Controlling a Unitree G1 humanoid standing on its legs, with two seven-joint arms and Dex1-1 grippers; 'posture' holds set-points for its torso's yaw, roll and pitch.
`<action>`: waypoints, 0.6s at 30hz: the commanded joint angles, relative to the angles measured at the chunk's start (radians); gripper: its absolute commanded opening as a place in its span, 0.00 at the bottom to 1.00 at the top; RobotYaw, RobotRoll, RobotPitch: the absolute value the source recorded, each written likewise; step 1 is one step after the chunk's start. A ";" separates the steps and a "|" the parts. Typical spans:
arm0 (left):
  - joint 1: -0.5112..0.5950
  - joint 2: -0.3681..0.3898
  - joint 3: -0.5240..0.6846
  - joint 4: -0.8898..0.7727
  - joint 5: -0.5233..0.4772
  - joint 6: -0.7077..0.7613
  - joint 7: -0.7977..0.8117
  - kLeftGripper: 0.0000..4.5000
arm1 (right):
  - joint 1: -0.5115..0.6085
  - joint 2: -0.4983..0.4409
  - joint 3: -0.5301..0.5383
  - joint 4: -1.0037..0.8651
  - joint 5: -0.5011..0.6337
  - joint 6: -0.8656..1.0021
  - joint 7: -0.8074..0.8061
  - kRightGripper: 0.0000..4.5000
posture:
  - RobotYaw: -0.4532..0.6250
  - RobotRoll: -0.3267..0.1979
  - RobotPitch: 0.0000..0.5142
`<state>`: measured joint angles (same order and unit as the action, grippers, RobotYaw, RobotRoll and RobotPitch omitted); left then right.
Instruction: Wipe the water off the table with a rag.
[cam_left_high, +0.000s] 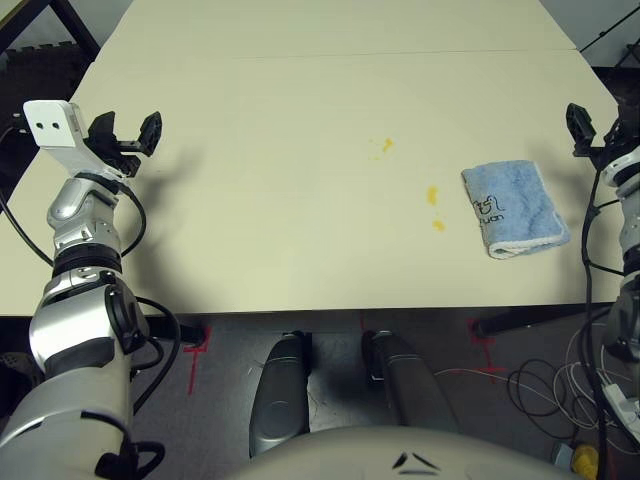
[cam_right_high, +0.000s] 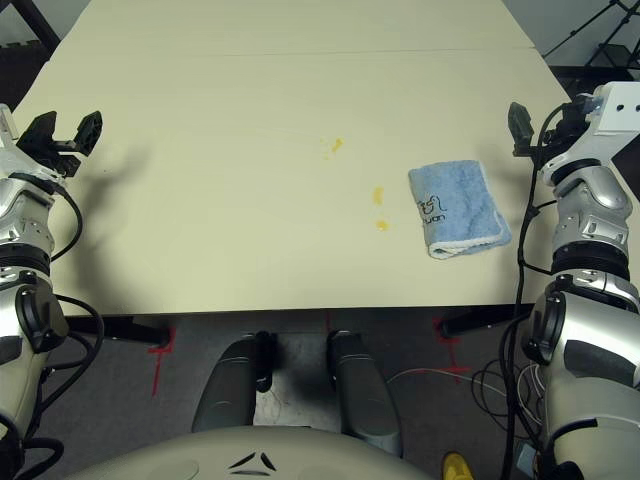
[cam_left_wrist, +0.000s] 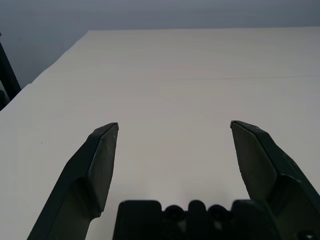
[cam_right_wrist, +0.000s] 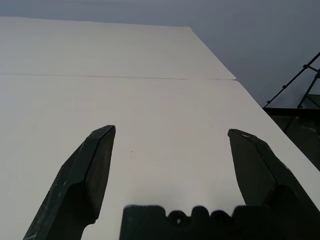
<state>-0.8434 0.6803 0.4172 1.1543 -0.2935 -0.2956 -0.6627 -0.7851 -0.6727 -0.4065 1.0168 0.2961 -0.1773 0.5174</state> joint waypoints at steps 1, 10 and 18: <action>0.003 0.003 -0.001 0.016 0.004 0.000 0.003 1.00 | -0.001 -0.009 -0.005 -0.001 0.001 -0.005 -0.005 1.00 | 0.48 0.62 0.35; 0.005 0.001 -0.004 0.006 -0.003 0.011 -0.043 1.00 | 0.008 -0.011 -0.005 -0.010 0.000 0.000 -0.006 1.00 | 0.47 0.62 0.35; -0.009 -0.007 -0.024 -0.039 -0.022 0.086 -0.218 1.00 | -0.009 -0.012 0.002 0.012 -0.008 0.004 -0.016 1.00 | 0.51 0.62 0.36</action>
<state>-0.8488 0.6766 0.4070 1.1425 -0.3083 -0.2314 -0.8428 -0.7886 -0.6728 -0.4043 1.0196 0.2925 -0.1769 0.5079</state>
